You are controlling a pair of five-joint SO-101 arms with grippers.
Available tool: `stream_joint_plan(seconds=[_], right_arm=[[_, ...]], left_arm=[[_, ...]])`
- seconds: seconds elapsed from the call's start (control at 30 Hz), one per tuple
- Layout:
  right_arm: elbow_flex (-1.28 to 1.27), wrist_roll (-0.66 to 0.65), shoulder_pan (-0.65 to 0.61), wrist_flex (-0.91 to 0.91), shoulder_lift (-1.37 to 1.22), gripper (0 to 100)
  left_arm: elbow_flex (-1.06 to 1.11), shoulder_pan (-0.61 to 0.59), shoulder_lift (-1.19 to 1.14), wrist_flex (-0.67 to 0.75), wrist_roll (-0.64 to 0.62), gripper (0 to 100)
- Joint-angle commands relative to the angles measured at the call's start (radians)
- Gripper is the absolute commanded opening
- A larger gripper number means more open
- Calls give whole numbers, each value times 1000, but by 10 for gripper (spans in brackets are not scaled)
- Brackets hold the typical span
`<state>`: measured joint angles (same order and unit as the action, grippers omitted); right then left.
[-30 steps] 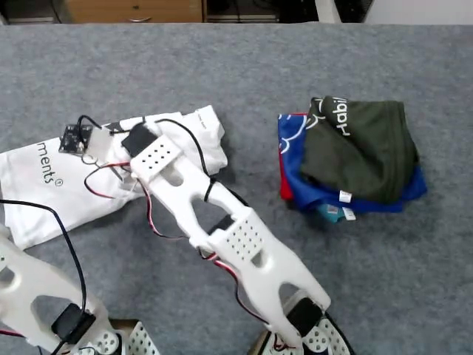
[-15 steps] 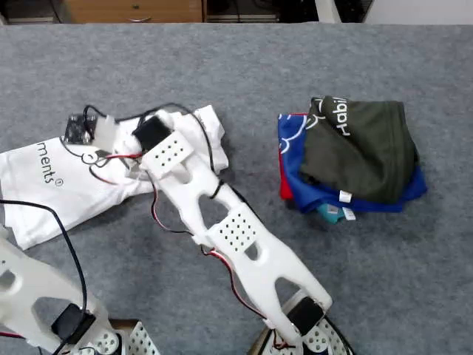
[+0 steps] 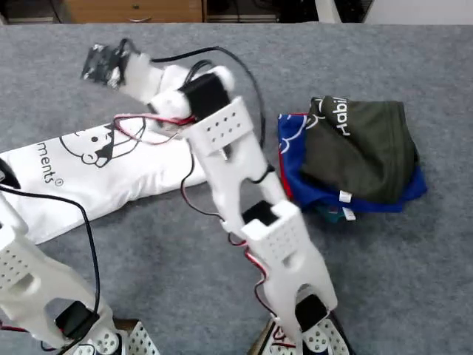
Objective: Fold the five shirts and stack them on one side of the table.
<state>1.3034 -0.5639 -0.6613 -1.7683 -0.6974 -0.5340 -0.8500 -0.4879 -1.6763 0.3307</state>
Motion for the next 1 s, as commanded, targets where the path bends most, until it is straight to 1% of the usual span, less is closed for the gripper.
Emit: stream_joint_plan(seconds=[0.0, 0.17, 0.37, 0.53, 0.67, 0.87, 0.97], right_arm=[[-90, -8, 38, -15, 117, 3], [-130, -8, 61, -15, 120, 3], [-130, -5, 59, -14, 88, 3], [-130, -3, 59, -14, 59, 3], [-127, -3, 59, -14, 44, 3], [-128, -3, 59, -14, 36, 3], [-130, -3, 61, -14, 36, 3]], left_arm=[[-25, -23, -35, 72, -8, 202], [-106, -26, -165, 87, 20, 199], [-206, -23, -277, 97, 14, 198], [-338, -25, -378, 166, 14, 198], [-442, -26, -458, 167, 15, 198], [-517, -23, -596, 170, 14, 198], [-557, -23, -661, 172, 14, 149]])
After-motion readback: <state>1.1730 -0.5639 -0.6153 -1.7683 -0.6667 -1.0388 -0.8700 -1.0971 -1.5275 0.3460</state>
